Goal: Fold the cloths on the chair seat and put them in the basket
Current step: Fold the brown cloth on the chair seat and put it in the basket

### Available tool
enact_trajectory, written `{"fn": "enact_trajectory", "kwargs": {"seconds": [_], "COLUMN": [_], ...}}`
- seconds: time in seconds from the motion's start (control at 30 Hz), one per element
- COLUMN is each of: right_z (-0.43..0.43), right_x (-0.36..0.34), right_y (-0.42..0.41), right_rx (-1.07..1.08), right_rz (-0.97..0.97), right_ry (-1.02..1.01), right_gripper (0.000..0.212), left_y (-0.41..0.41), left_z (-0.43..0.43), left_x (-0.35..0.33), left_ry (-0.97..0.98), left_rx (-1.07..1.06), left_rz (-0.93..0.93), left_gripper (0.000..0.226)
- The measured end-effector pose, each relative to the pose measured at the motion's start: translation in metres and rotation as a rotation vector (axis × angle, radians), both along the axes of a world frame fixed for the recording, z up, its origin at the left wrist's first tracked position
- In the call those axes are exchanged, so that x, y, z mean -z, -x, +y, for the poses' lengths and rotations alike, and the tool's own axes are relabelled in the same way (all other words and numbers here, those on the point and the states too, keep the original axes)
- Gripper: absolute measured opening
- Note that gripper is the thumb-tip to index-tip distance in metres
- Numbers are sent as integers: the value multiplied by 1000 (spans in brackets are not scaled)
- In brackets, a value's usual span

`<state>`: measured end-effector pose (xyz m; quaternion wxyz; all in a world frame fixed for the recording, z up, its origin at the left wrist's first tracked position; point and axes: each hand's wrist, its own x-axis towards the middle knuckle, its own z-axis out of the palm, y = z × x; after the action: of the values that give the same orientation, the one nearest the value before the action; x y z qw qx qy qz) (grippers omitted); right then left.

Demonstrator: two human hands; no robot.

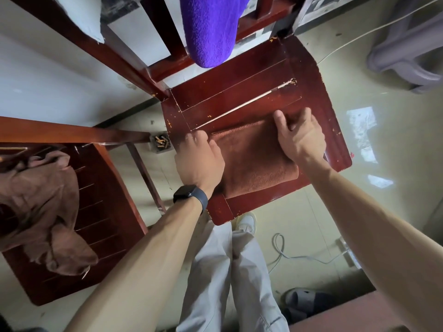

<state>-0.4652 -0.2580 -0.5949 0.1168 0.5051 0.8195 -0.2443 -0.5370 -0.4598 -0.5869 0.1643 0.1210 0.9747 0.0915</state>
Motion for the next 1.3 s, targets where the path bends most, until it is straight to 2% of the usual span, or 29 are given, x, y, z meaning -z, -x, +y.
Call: {"fn": "enact_trajectory", "kwargs": {"seconds": [0.07, 0.17, 0.27, 0.33, 0.4, 0.47, 0.57, 0.63, 0.7, 0.83, 0.97, 1.07, 1.17, 1.3], "right_z": [-14, -44, -56, -49, -44, -44, -48, -46, -43, -33, -18, -7, -6, -13], "right_x": [0, -1, 14, 27, 35, 36, 30, 20, 8, -12, -17, -17, -22, -37], "right_y": [-10, -27, -34, -35, -35, -35, -30, -32, -35, -34, -25, -25, -34, -57], "right_rx": [20, -130, -479, -575, -533, -407, -219, -100, 9, 248, 347, 362, 321, 340], "right_rz": [168, 315, 184, 87, 64, 67, 69, 104, 158, 210, 98, 59, 88, 219], "right_ry": [-126, -267, -195, -167, -156, -127, -104, -108, -52, 229, 439, 549, 633, 675], "right_gripper": [58, 42, 52, 58, 64, 71, 73, 71, 64, 40, 44, 46, 35, 11], "left_y": [-12, -32, -36, -32, -24, -16, -8, -9, -17, -31, -29, -17, -7, 3], "left_z": [-2, 1, -1, -7, -15, -23, -31, -31, -28, -11, 2, -1, -11, -23], "left_x": [2, 7, 25, 37, 46, 51, 49, 37, 21, 0, -2, 6, 8, -4], "left_ry": [-137, -112, 0, 34, 49, 50, 24, -30, -122, -441, -455, -480, -535, -628], "left_rx": [157, 456, 501, 480, 440, 365, 374, 262, 55, -489, -826, -840, -775, -706], "left_rz": [130, 57, -12, -11, -1, -2, -9, -3, -32, -411, -558, -646, -755, -835], "left_gripper": [33, 59, 70, 72, 76, 82, 80, 77, 73, 55, 36, 21, 8, 37]}}
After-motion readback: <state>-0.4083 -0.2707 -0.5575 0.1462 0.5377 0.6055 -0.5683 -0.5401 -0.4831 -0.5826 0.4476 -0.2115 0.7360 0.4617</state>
